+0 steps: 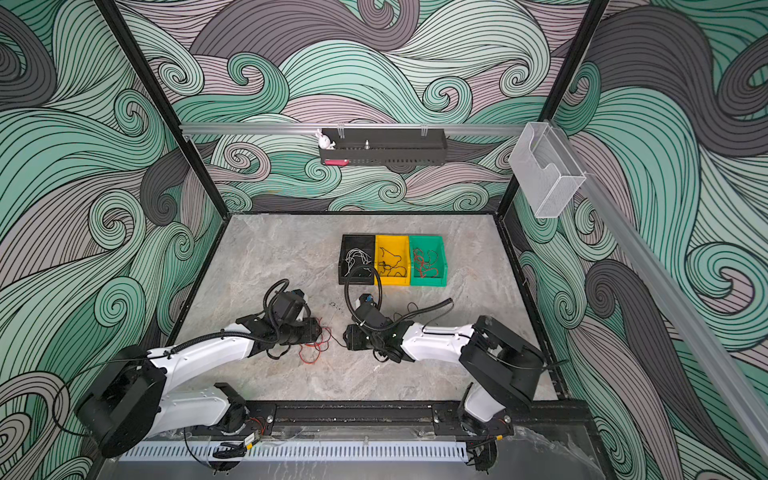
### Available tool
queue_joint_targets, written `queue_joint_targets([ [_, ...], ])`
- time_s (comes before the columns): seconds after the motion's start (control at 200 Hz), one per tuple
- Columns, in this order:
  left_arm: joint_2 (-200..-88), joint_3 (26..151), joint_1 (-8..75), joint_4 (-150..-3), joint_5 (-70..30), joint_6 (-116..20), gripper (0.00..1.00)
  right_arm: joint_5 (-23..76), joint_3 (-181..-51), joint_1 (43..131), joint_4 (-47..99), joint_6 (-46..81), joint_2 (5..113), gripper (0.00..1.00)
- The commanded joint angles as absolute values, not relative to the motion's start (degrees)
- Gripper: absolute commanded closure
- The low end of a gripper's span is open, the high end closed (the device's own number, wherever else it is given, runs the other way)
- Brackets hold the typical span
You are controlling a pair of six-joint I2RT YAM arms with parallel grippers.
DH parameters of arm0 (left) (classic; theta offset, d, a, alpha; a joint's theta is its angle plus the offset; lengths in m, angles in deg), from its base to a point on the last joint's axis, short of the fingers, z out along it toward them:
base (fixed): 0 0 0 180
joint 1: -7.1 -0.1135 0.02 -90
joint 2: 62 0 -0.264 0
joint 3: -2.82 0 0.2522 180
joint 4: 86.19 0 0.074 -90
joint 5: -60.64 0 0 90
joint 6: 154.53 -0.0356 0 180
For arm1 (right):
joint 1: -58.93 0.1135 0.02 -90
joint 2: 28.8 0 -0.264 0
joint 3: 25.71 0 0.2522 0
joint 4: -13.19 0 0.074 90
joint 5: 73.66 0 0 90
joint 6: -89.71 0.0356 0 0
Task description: Untangle the cables
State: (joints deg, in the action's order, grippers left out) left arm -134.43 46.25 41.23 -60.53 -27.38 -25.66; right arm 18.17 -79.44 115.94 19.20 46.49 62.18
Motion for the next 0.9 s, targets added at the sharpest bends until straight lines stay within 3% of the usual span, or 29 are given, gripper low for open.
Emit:
queue_joint_targets([
  [0.0,-134.8,47.3,40.3,-61.6,-30.8,-23.3,0.55,18.5,-81.0,116.3,16.7,46.7,63.7,0.58],
  [0.115,-134.5,46.8,40.1,-62.7,-31.1,-22.1,0.68,18.1,-81.0,116.3,17.1,46.5,64.6,0.79],
  [0.345,-134.4,46.3,39.2,-62.3,-31.7,-21.7,0.90,14.1,-79.4,116.0,21.1,44.4,60.4,0.89],
  [0.896,-133.7,43.8,33.2,-59.9,-33.1,-22.8,0.91,11.3,-69.8,106.1,29.4,41.2,44.2,0.94],
])
